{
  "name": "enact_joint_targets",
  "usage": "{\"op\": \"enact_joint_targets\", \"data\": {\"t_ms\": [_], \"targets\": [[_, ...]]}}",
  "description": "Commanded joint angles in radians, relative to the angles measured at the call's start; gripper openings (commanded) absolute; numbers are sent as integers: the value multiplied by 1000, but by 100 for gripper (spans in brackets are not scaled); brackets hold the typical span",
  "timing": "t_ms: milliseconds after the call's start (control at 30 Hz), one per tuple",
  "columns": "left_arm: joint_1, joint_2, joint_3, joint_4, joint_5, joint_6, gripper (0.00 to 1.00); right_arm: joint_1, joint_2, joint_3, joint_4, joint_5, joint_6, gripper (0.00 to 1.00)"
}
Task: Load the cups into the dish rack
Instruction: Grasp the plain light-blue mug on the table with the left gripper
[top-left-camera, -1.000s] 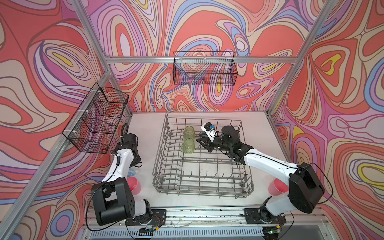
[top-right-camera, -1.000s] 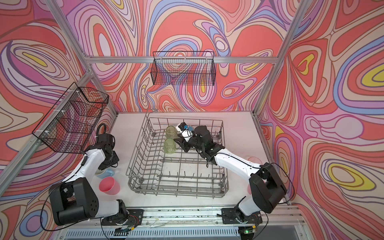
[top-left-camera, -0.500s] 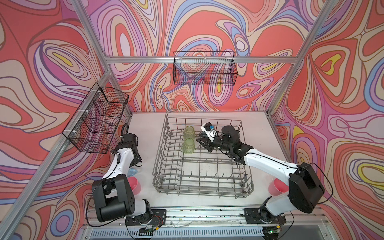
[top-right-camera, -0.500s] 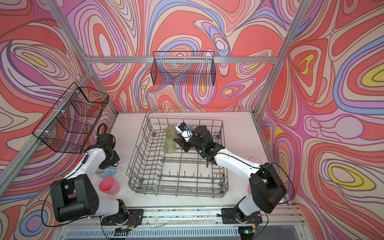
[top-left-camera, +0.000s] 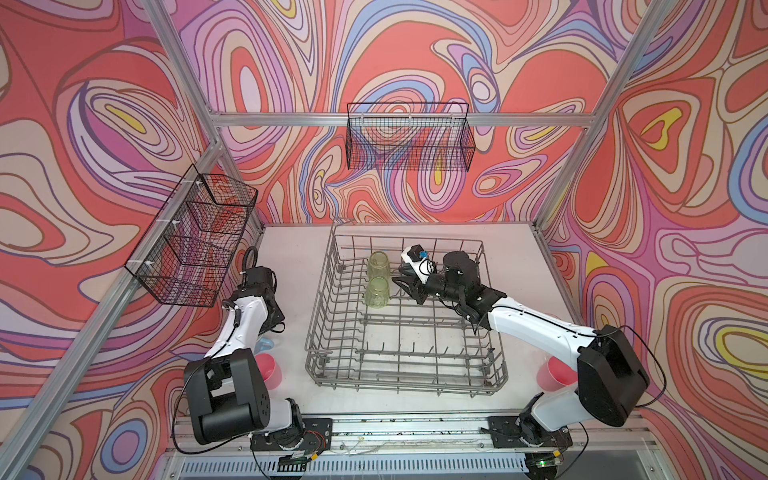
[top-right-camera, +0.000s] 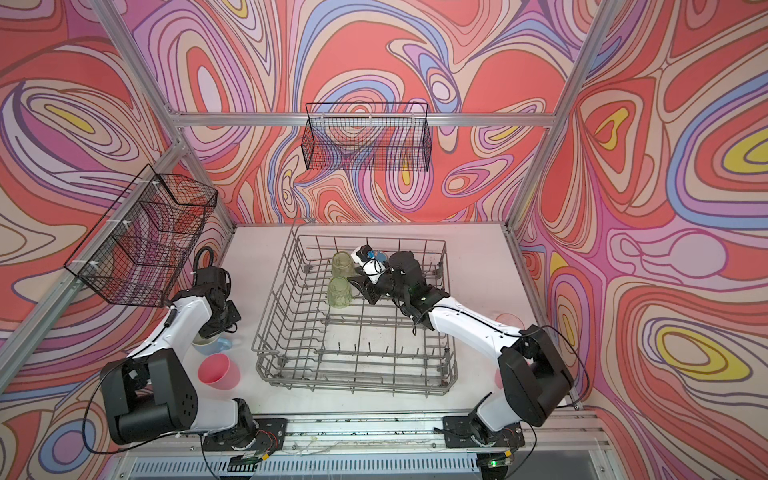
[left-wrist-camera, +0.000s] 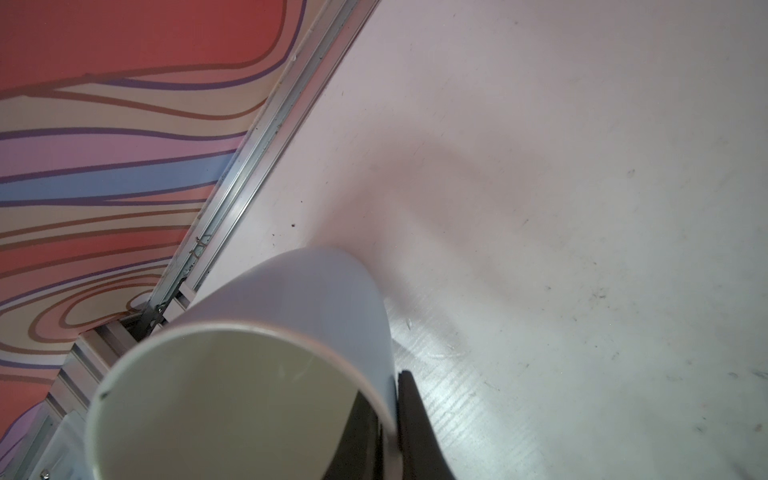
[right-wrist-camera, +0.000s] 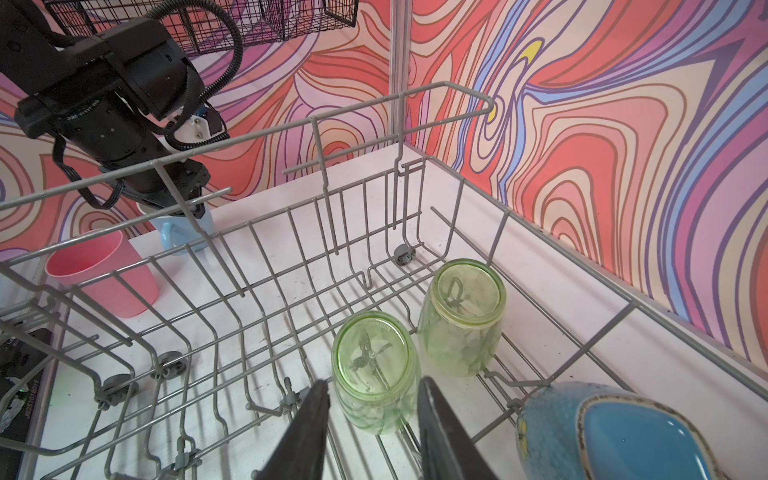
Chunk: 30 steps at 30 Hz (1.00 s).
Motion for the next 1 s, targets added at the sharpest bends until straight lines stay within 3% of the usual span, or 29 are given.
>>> {"op": "enact_joint_targets", "data": {"t_ms": [0, 200, 633, 967], "targets": [[-18, -28, -2, 10, 22, 18, 7, 4, 0, -12, 21, 5, -7, 37], [-97, -6, 15, 3, 1, 51, 1, 4, 1, -11, 23, 1, -6, 37], [-106, -20, 66, 4, 57, 74, 1, 4, 3, -9, 22, 11, -12, 37], [-197, 11, 157, 14, -7, 98, 0, 4, 0, -11, 35, 11, -1, 37]]}}
